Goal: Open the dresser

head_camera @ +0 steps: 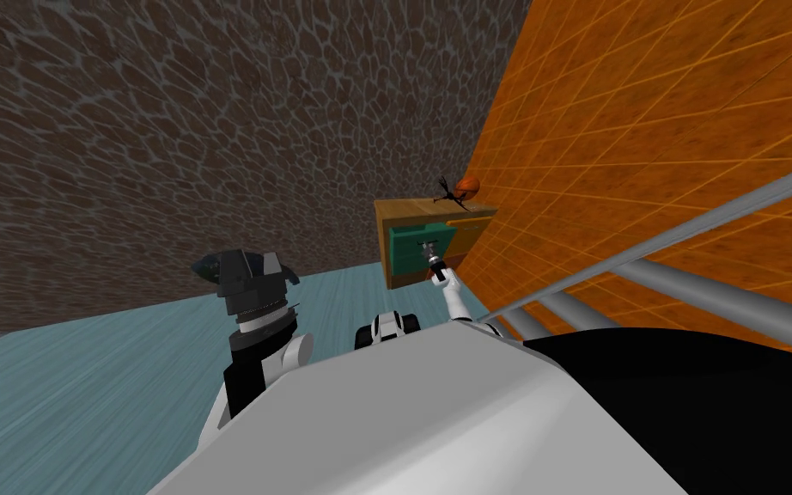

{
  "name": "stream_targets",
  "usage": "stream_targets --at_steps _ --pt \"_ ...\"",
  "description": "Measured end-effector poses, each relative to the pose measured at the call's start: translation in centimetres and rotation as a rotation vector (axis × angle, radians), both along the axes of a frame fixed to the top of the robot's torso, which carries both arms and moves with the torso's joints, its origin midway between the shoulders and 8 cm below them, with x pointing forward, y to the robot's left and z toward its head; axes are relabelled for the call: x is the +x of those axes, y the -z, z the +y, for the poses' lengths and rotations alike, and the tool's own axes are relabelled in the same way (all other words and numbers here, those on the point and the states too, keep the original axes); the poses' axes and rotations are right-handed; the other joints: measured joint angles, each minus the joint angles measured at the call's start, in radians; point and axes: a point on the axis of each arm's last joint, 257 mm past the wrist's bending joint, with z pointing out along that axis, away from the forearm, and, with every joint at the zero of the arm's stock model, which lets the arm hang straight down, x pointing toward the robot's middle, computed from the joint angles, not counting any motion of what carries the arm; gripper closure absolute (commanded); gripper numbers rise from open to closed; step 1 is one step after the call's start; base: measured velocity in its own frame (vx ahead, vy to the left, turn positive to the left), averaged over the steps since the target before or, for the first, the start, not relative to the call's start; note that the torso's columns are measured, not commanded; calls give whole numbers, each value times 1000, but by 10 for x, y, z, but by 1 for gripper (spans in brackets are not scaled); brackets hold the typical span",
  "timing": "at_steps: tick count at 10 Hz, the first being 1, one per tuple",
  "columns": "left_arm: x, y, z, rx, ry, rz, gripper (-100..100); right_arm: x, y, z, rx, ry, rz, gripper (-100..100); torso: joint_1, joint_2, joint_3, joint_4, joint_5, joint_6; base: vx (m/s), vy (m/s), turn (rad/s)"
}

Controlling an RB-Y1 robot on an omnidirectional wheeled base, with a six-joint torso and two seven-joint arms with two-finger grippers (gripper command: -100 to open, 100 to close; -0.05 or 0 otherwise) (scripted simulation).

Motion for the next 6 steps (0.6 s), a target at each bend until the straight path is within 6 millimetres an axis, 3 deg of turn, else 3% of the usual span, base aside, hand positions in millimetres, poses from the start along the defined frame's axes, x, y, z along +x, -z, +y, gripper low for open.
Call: stream_targets --at_steps 3,4,5,6 --pt "0 0 0 0 0 0 0 1 -4 3 -1 -10 -7 100 -2 8 5 -1 -2 1 -203 -15 -25" --pt "0 0 0 0 0 0 0 0 -4 4 -1 -14 -6 100 -2 7 4 -1 -2 2 -95 3 -4" --pt "0 0 0 0 0 0 0 -1 0 4 0 -13 1 -100 -1 0 0 0 0 0 -64 1 34" --pt "0 0 0 0 0 0 0 5 -3 3 -1 -13 2 -100 0 -1 -1 -3 -1 -1 -65 6 53"
